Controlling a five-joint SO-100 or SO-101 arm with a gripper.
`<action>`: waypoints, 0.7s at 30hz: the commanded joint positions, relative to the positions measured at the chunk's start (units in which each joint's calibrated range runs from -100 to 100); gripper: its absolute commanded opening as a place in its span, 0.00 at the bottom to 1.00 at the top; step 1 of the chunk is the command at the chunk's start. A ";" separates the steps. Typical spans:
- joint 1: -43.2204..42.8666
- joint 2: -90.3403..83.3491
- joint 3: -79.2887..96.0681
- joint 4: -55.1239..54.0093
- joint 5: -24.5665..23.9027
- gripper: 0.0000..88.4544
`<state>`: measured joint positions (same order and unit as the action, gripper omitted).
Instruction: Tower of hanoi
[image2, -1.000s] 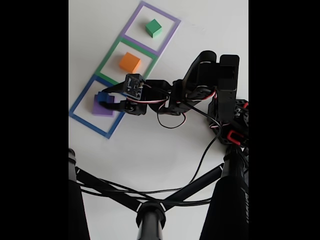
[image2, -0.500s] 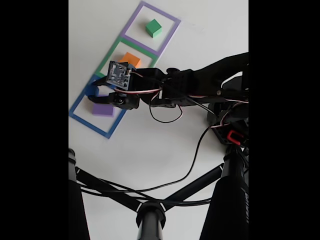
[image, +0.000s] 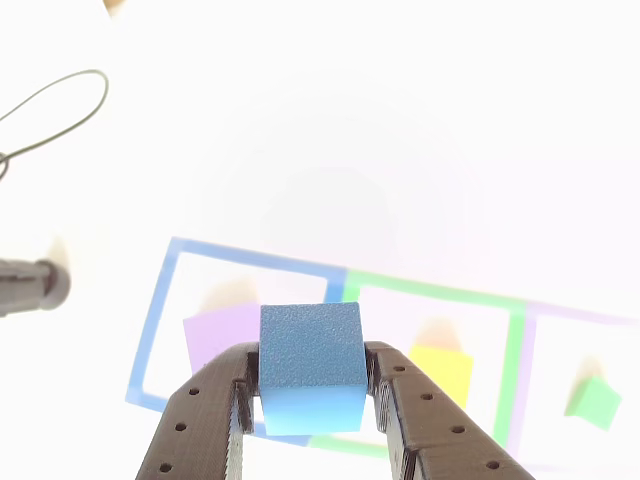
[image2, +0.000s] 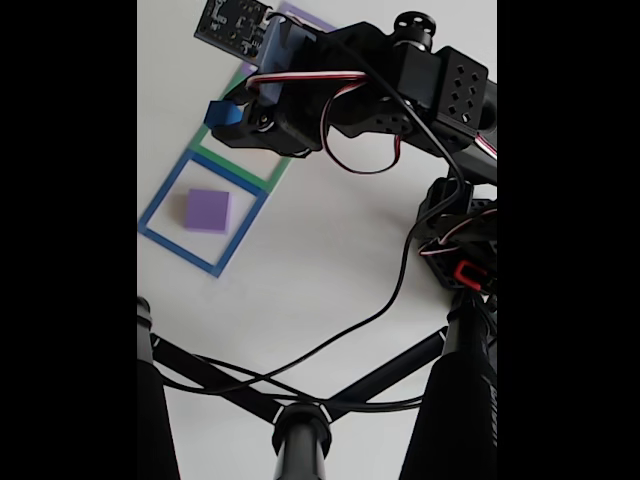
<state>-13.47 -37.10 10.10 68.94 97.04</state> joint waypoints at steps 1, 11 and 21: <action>2.92 -2.90 -13.55 11.55 -0.93 0.03; 8.00 -3.79 -21.46 19.32 -2.79 0.03; 18.74 -3.87 -20.55 19.97 1.27 0.02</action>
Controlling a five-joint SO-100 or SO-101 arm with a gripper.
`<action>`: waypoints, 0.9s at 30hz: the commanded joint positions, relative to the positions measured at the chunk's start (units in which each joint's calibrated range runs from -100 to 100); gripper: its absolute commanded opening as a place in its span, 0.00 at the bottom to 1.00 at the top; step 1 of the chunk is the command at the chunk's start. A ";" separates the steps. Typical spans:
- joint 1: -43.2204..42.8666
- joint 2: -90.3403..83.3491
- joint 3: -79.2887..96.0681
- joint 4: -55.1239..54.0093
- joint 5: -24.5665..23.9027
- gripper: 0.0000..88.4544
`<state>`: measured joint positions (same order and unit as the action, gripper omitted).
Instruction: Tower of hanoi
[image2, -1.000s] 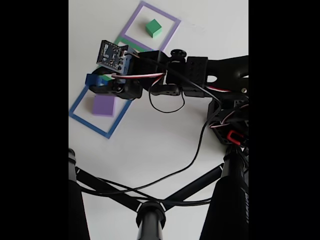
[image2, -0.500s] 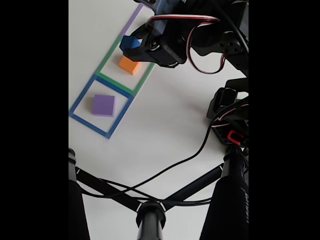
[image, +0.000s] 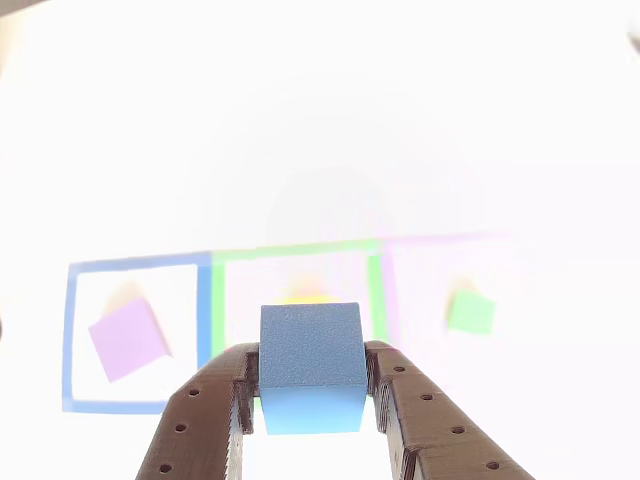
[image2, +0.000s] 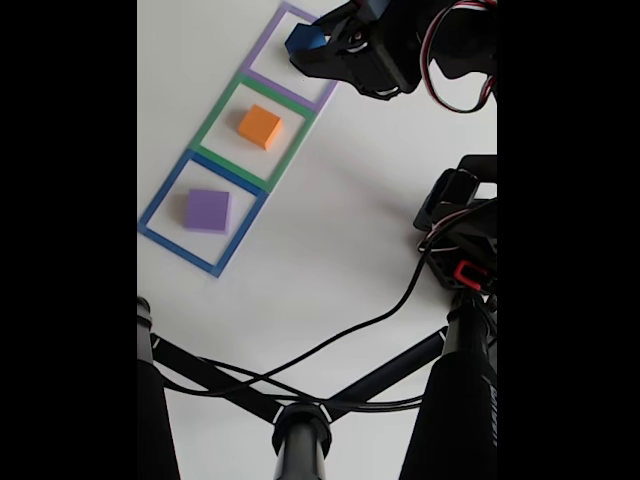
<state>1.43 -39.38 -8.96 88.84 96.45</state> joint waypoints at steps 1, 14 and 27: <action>4.90 -1.59 -1.22 -0.10 2.03 0.02; 18.80 -3.21 4.60 -2.53 3.55 0.02; 28.39 -8.70 17.69 -9.41 3.55 0.02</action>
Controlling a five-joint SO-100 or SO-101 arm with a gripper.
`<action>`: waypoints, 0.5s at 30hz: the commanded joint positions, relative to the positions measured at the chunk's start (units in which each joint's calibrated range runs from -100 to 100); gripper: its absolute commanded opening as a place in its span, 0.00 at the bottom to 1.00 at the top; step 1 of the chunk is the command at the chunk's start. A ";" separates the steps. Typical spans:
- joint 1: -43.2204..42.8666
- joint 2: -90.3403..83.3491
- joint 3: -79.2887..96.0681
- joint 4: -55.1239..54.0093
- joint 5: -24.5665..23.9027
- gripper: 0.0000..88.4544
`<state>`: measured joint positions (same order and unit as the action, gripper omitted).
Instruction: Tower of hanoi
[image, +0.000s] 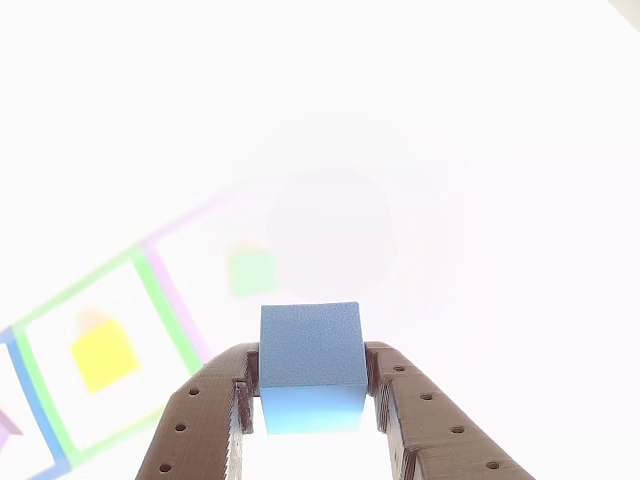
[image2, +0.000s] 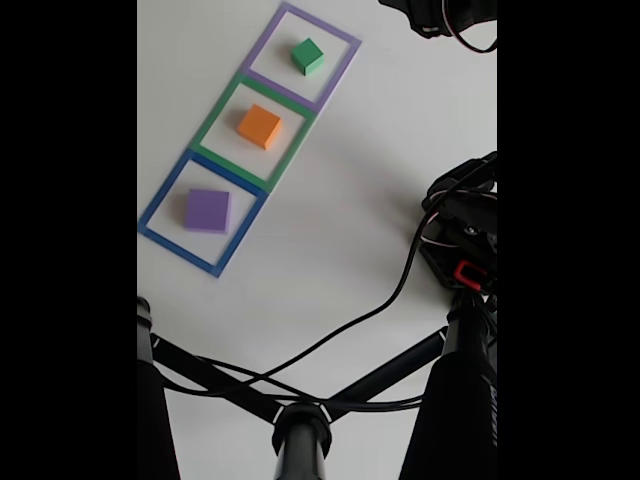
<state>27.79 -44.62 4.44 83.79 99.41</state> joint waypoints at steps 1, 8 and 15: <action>2.31 -4.27 6.47 -5.81 0.59 0.02; 3.17 -10.49 26.20 -20.71 0.59 0.02; 1.26 -11.94 46.74 -42.65 0.59 0.02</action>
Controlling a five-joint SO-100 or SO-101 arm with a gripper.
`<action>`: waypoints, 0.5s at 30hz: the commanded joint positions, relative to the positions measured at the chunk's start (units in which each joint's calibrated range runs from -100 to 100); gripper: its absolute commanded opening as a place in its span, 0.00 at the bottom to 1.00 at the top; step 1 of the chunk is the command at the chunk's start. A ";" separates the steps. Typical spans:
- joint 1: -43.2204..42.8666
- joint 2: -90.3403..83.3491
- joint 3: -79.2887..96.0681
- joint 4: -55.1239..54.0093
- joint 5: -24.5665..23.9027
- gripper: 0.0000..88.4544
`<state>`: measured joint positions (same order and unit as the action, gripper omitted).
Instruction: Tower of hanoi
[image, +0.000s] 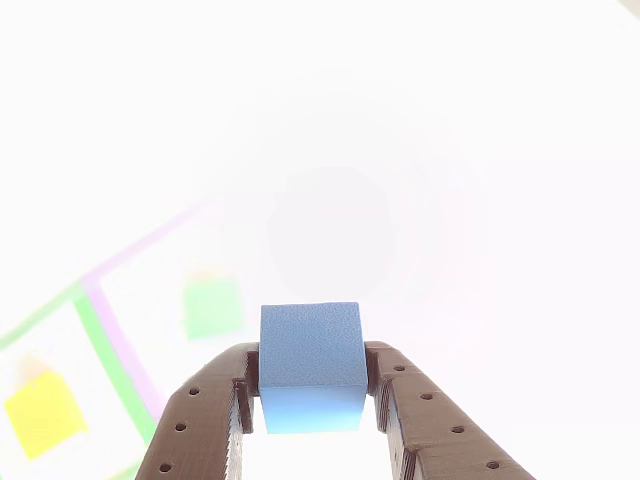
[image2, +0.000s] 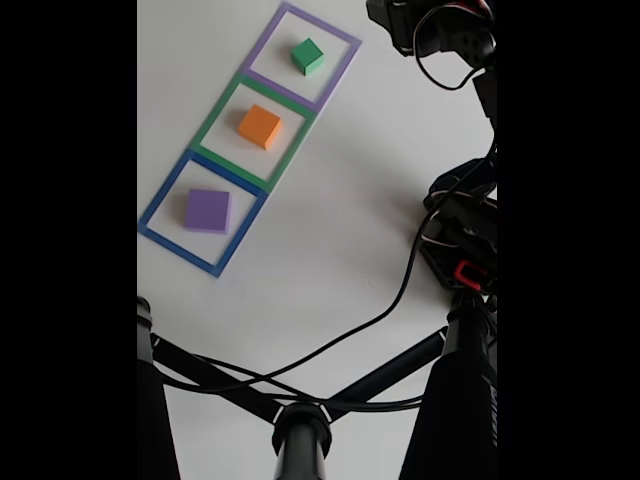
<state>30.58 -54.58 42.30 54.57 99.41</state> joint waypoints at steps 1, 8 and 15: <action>-1.62 -1.74 11.88 -17.49 0.59 0.02; -2.68 5.61 27.43 -43.64 0.59 0.02; -4.79 16.03 31.70 -59.84 0.59 0.02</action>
<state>27.63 -41.41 73.54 2.97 99.41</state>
